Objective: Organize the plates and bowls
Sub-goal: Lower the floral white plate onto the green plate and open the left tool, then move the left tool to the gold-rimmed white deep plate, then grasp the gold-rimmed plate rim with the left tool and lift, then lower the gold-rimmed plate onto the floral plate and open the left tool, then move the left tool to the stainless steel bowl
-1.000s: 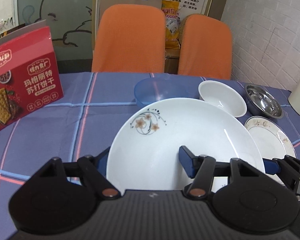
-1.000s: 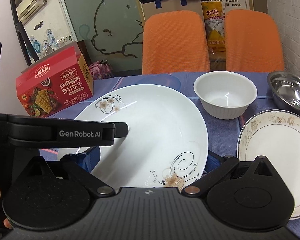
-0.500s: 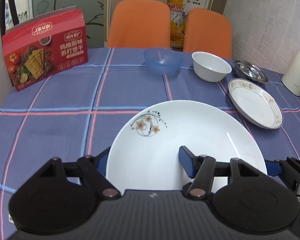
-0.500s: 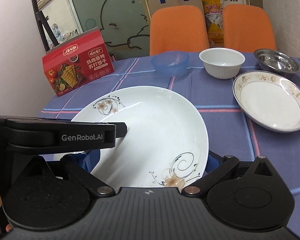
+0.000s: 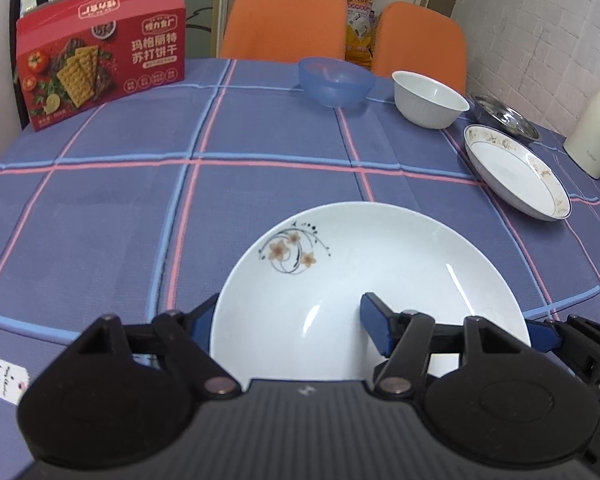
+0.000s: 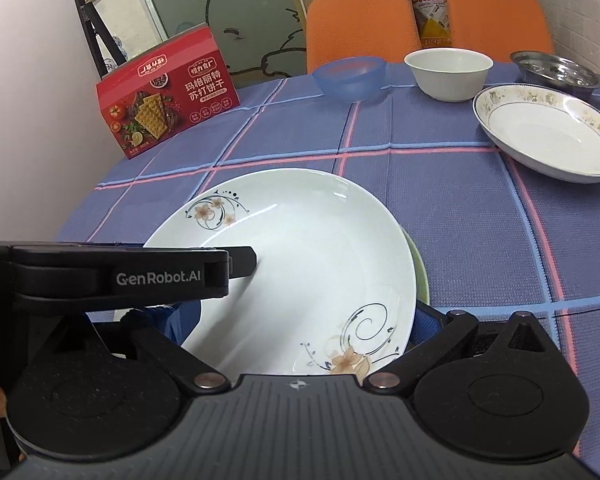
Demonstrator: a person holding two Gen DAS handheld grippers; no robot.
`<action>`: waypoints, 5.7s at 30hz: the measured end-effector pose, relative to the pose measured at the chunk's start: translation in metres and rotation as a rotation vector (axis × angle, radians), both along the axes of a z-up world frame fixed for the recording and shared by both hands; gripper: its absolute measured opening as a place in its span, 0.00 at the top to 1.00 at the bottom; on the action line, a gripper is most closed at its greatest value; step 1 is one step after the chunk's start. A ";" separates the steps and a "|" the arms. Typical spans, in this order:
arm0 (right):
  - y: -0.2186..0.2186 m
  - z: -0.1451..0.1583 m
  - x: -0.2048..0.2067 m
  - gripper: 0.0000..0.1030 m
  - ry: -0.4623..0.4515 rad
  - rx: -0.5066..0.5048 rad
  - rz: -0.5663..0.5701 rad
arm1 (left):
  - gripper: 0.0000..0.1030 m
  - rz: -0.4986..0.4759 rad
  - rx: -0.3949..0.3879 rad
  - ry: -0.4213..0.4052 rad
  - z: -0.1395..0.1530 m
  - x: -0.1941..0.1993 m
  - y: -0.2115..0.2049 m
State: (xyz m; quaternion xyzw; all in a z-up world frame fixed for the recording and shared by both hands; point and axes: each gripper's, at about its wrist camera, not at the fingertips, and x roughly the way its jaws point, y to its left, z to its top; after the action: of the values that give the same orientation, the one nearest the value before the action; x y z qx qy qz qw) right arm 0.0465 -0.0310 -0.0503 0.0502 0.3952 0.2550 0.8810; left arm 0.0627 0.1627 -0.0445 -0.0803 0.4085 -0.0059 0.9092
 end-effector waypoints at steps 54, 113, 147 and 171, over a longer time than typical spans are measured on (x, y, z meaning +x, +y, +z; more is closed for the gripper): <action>-0.195 -0.004 0.164 0.13 0.005 -0.092 -0.296 | 0.03 -0.266 -0.032 0.122 0.010 0.231 -0.168; -0.007 0.014 -0.023 0.11 -0.178 -0.049 0.004 | 0.54 -0.009 0.025 -0.022 0.023 -0.017 -0.016; -0.094 0.027 -0.009 0.13 -0.132 0.048 -0.145 | 0.35 -0.124 -0.017 -0.135 0.063 -0.017 -0.051; -0.232 -0.001 0.013 0.13 -0.032 0.153 -0.416 | 0.30 -0.293 0.117 -0.062 0.042 0.029 -0.188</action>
State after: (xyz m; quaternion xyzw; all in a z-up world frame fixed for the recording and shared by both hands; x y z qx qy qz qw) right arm 0.0595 -0.2629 -0.0511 0.1935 0.3416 0.0977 0.9145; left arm 0.0916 -0.0251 -0.0030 0.0334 0.3874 -0.1169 0.9139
